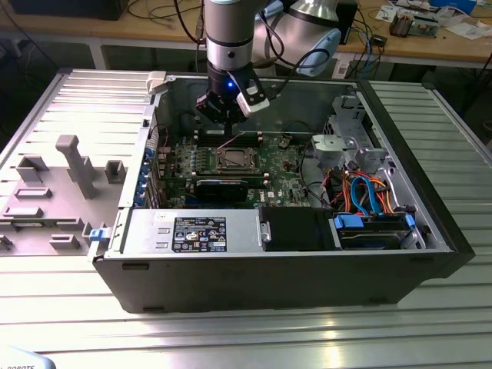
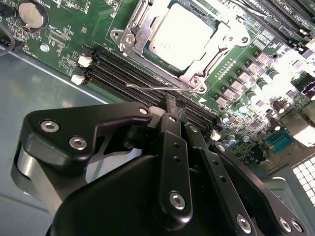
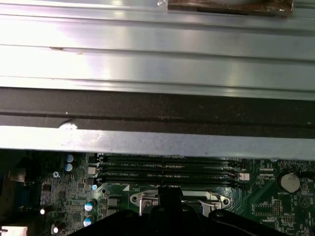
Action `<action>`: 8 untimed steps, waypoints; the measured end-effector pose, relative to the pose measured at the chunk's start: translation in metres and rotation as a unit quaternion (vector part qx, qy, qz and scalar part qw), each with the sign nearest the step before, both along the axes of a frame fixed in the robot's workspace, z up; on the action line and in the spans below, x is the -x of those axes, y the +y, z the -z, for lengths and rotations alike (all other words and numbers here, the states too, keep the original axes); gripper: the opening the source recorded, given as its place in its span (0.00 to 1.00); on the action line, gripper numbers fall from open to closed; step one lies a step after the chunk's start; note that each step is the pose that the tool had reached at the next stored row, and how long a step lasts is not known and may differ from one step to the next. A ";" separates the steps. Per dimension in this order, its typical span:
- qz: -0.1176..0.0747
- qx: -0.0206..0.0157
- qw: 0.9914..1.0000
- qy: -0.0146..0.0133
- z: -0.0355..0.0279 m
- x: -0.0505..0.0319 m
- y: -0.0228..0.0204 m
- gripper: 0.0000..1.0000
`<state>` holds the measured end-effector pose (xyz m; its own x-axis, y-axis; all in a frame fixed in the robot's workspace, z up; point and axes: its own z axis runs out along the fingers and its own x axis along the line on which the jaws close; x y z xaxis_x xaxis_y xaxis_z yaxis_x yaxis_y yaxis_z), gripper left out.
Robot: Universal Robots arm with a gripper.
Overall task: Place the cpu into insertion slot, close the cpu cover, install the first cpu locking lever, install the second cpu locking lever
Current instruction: 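Install the first cpu locking lever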
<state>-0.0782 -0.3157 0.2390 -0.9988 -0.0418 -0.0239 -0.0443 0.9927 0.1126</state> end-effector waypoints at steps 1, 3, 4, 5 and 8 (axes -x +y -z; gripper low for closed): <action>0.000 0.000 1.000 0.000 0.0000 0.0000 0.0000 0.11; 0.000 0.000 1.000 0.000 0.0001 0.0000 0.0000 0.11; 0.000 0.000 1.000 0.000 0.0001 0.0000 0.0000 0.11; 0.000 0.000 1.000 0.000 0.0001 0.0000 0.0000 0.11; 0.000 0.000 1.000 0.000 0.0002 0.0000 0.0000 0.11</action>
